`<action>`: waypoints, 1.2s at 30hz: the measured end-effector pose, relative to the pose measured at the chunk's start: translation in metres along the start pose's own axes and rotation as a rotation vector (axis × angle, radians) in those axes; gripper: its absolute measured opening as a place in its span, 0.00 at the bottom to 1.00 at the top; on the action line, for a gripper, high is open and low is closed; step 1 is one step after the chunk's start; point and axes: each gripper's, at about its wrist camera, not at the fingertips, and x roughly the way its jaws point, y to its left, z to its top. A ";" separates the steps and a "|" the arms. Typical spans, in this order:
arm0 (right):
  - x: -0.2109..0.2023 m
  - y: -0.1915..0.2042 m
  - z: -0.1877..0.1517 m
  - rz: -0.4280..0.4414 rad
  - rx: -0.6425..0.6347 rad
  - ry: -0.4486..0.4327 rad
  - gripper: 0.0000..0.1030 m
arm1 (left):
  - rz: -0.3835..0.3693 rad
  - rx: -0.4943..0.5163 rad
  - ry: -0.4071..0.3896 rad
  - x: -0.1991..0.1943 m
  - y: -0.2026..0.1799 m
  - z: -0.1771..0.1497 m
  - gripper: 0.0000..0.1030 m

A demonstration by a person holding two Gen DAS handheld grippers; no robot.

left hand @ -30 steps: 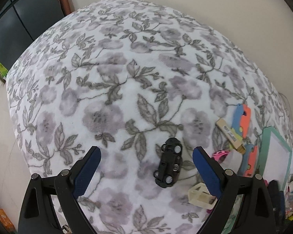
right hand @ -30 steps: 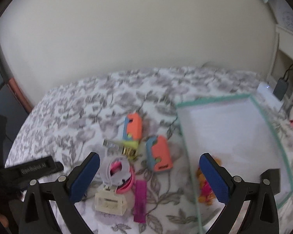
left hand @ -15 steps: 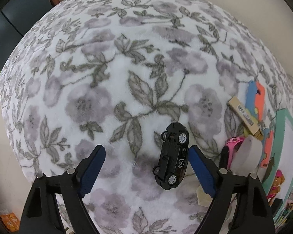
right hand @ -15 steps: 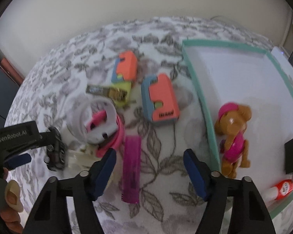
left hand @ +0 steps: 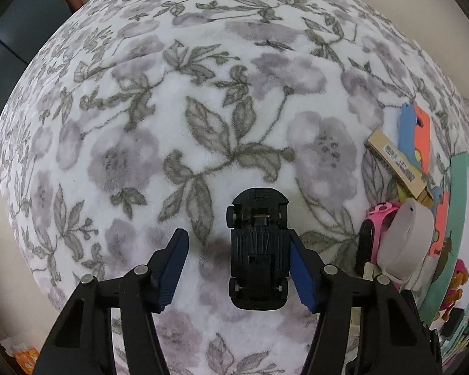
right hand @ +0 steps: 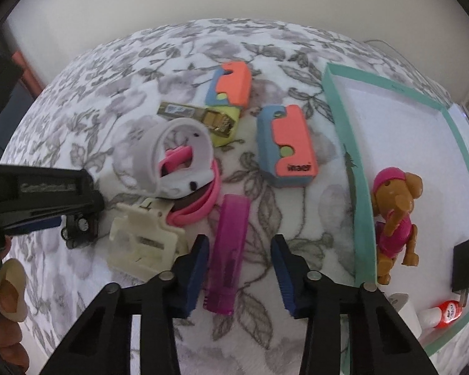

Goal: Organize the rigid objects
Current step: 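Grasp the black toy car with the left gripper while the right gripper grasps the magenta stick, then carry the toy car and magenta stick into the white tray and open both grippers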

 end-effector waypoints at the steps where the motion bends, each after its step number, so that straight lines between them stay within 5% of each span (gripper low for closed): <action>1: 0.000 0.001 -0.001 -0.006 -0.008 0.000 0.37 | 0.002 0.005 0.004 0.002 -0.003 -0.001 0.56; 10: -0.001 -0.012 0.000 0.020 0.028 0.007 0.21 | -0.005 0.030 -0.008 0.002 -0.017 -0.003 0.33; 26: -0.005 -0.032 0.001 0.058 0.119 0.007 0.20 | -0.015 -0.004 -0.028 -0.014 -0.002 0.002 0.33; 36: -0.039 -0.047 0.010 0.113 0.196 -0.103 0.20 | -0.029 -0.032 -0.127 -0.057 0.014 0.007 0.33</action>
